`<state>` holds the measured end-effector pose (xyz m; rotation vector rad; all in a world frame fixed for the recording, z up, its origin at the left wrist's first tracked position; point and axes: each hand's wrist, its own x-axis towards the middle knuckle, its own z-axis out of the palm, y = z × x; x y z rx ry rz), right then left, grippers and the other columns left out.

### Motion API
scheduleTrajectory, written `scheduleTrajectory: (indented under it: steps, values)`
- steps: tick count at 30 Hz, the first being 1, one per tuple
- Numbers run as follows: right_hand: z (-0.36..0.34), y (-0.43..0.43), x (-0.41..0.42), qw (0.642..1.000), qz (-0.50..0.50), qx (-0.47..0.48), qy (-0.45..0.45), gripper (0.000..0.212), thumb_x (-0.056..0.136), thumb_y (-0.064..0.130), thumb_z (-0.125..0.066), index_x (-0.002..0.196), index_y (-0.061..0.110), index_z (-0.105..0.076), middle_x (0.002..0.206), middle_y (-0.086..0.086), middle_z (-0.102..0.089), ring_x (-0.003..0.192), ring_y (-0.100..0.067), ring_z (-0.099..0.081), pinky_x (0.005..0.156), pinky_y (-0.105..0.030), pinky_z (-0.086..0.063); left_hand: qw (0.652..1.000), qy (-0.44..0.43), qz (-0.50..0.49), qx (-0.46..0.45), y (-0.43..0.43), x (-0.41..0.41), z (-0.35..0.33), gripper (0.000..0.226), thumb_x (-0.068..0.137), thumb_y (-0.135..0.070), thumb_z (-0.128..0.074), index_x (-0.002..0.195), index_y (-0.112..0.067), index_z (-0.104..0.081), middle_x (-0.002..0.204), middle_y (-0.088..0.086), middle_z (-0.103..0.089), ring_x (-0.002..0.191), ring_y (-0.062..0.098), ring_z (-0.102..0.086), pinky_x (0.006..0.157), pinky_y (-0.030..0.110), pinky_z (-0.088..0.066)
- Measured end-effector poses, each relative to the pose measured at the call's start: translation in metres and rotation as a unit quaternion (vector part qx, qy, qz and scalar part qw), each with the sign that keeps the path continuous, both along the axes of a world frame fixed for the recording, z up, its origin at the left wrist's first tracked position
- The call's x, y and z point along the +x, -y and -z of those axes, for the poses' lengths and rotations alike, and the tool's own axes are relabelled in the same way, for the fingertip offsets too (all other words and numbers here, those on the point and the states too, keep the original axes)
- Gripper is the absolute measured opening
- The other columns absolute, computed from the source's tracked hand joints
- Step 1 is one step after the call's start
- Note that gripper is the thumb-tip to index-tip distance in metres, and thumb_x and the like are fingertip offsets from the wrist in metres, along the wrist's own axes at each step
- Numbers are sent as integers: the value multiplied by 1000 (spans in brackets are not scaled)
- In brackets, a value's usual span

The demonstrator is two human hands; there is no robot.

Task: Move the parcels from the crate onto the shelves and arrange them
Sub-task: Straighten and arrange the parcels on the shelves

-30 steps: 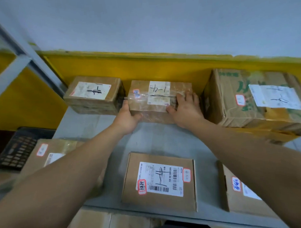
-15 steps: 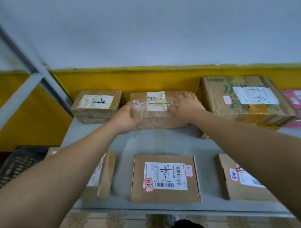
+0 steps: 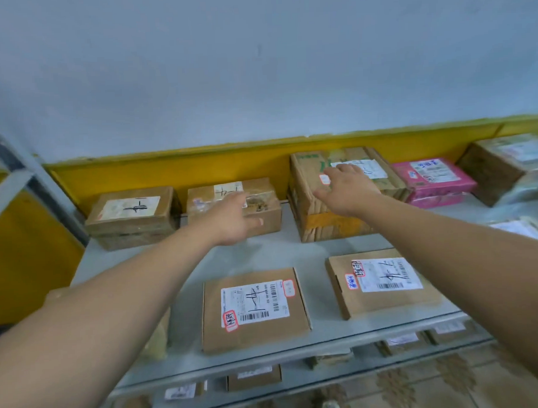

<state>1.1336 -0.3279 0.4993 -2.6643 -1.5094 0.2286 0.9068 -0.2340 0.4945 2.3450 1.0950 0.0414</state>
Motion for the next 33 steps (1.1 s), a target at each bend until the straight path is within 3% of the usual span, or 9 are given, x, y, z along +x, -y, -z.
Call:
scheduleTrajectory:
  steps: [2, 9, 15, 22, 28, 33]
  values:
    - [0, 0, 22, 1000, -7, -15, 13, 76, 92, 63, -27, 152, 18, -36, 158, -14, -30, 146, -33, -22, 119, -47, -23, 1000, -3, 4, 5, 9, 16, -1, 76, 93, -40, -60, 153, -13, -22, 160, 8, -22, 144, 26, -27, 112, 30, -25]
    - [13, -12, 120, 999, -25, 4, 20, 71, 99, 55, -40, 156, 15, -27, 163, -15, -21, 151, -31, -13, 122, -42, -13, 998, 11, -61, -30, 20, 96, 5, 77, 93, -41, -59, 154, -16, -19, 160, 5, -22, 144, 25, -28, 116, 36, -26]
    - [49, -21, 175, 998, 11, -50, -35, 76, 92, 71, -37, 156, 34, -19, 167, 0, 6, 150, -40, -5, 115, -57, -22, 976, 39, -171, -131, 27, 166, 21, 86, 95, -52, -50, 156, -22, 3, 158, 3, -27, 140, 27, -35, 110, 36, -31]
    - [55, -34, 202, 996, -6, -48, -75, 91, 83, 82, -36, 157, 34, -14, 167, -4, 7, 146, -43, -22, 111, -53, -32, 950, 89, -243, -176, 44, 195, 37, 77, 101, -43, -42, 153, -31, 14, 157, 1, -29, 135, 28, -40, 105, 35, -35]
    - [56, -21, 205, 996, -7, -51, -68, 87, 86, 80, -36, 157, 34, -14, 167, -5, 6, 145, -45, -24, 109, -54, -35, 952, 89, -240, -167, 59, 200, 38, 75, 102, -41, -42, 154, -32, 12, 155, -1, -34, 130, 26, -46, 95, 27, -36]
    - [56, -9, 215, 997, 10, -31, -70, 87, 87, 79, -36, 158, 31, -17, 166, -9, -1, 144, -46, -24, 110, -54, -34, 955, 89, -229, -163, 61, 213, 36, 73, 103, -40, -39, 154, -30, 13, 157, 1, -29, 136, 27, -41, 106, 32, -34]
